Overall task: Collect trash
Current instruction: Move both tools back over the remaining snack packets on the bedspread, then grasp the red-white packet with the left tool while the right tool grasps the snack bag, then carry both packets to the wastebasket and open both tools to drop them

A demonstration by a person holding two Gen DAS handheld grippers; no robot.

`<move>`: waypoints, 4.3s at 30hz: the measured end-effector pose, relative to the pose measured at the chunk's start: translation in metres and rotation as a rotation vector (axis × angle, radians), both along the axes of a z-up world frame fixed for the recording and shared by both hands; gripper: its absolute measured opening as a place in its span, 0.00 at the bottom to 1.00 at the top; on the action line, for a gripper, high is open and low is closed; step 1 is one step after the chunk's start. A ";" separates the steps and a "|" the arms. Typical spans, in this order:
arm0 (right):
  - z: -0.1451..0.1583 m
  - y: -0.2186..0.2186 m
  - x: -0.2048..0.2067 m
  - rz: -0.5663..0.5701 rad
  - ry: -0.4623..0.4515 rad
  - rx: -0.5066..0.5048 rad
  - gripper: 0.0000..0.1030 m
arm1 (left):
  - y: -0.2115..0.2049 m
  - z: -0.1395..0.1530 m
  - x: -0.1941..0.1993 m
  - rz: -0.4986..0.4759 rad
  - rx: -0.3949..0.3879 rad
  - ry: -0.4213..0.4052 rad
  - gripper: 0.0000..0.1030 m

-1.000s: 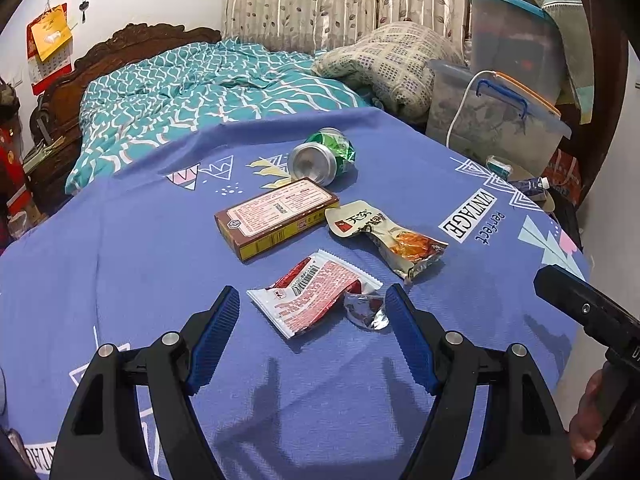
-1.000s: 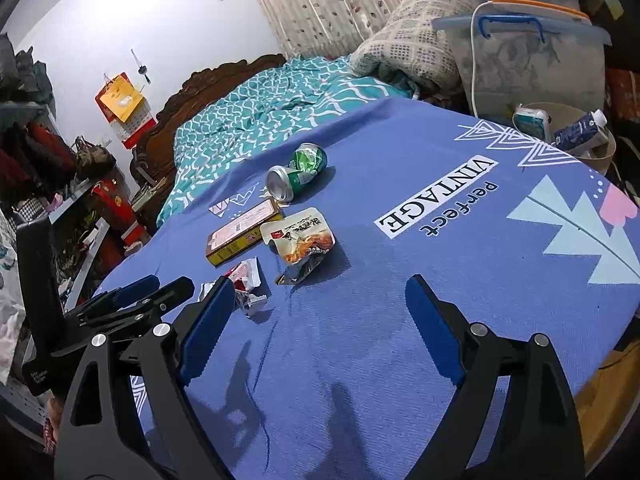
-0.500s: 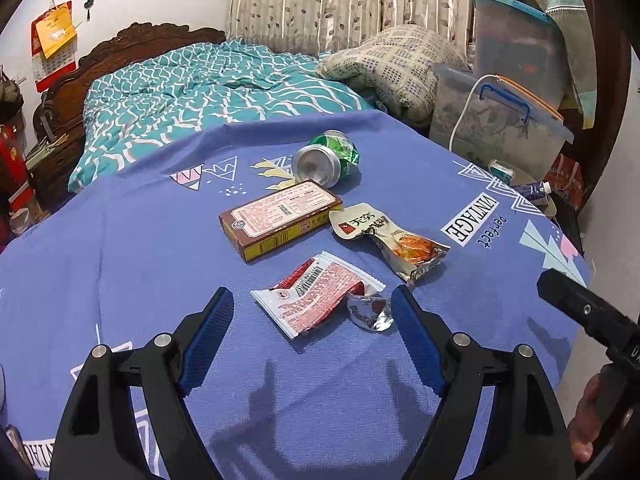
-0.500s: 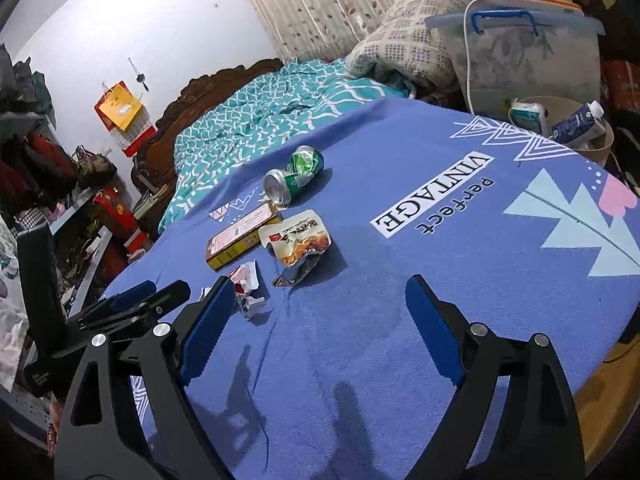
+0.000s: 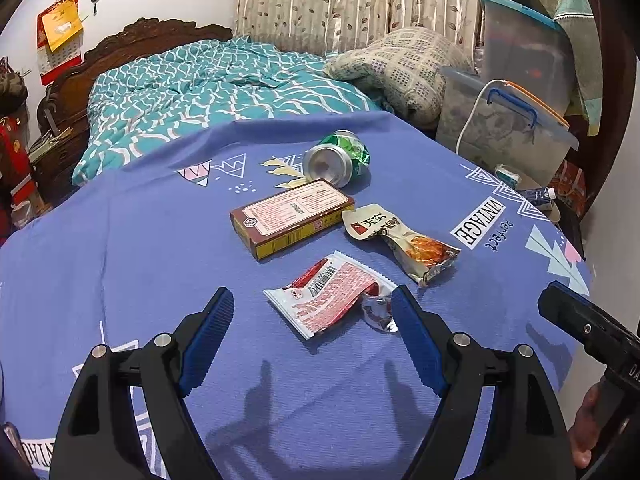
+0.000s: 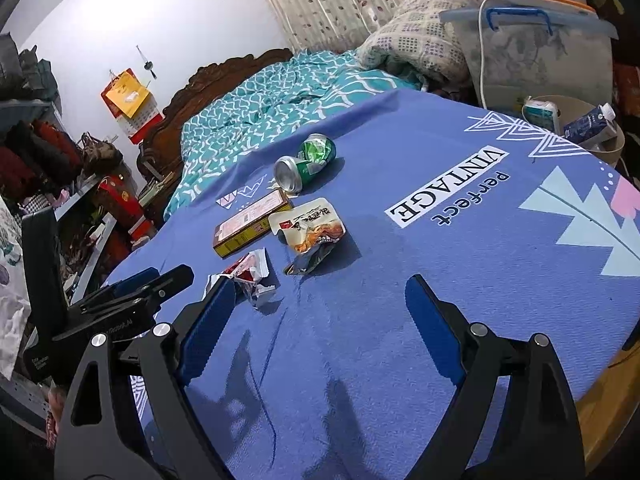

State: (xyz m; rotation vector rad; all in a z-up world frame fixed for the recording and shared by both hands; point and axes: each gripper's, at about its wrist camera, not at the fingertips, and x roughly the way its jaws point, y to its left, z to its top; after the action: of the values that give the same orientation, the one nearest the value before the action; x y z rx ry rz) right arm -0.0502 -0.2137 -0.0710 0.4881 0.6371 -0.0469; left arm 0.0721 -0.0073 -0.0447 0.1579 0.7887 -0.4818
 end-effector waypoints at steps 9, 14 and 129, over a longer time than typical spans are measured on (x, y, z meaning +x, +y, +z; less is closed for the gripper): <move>0.001 0.010 0.003 0.048 0.011 -0.026 0.74 | 0.005 -0.005 0.004 0.020 0.006 0.016 0.75; -0.003 0.015 0.006 0.093 0.029 -0.023 0.64 | 0.005 -0.007 0.004 0.026 0.017 0.022 0.75; -0.036 -0.205 -0.002 -0.158 -0.019 0.404 0.15 | -0.144 0.012 0.025 -0.274 0.000 0.158 0.06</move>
State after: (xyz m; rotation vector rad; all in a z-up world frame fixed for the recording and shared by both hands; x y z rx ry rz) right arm -0.0520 -0.4191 -0.1066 0.9279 0.5891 -0.0627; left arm 0.0974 -0.1512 -0.0323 0.2316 0.9269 -0.7601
